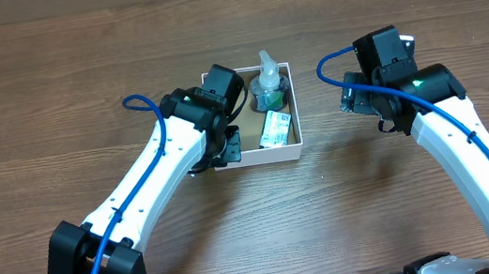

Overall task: Pack container
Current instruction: 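Lower the toothpaste into the box's left side and release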

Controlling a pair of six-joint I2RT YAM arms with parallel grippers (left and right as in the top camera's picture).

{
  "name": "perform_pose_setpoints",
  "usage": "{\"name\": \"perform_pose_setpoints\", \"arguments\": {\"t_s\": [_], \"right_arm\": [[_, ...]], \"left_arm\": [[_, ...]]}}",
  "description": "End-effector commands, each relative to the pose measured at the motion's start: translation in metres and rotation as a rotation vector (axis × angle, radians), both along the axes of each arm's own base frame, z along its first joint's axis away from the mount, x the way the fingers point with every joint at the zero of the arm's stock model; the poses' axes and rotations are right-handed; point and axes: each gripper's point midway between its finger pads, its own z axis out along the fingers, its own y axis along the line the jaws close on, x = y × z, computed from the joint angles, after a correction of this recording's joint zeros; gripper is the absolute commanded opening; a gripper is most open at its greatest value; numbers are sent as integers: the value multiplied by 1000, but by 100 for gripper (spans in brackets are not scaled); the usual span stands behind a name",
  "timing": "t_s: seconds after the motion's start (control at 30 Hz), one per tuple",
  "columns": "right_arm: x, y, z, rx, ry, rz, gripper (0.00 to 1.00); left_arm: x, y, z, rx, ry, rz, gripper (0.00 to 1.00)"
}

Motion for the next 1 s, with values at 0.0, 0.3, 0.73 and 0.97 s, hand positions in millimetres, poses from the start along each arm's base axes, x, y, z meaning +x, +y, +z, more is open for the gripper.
{"name": "perform_pose_setpoints", "arguments": {"t_s": [0.0,0.3,0.73,0.97], "right_arm": [[5,-2,14,0,-47,-13,100],[5,-2,14,0,-47,-13,100],[5,-2,14,0,-47,-13,100],[5,-2,14,0,-47,-13,100]], "left_arm": [[3,2,-4,12,-9,12,4],[26,-12,0,-44,-102,12,4],[71,-35,30,-186,-272,26,4],[80,25,79,-141,-259,181,4]]}}
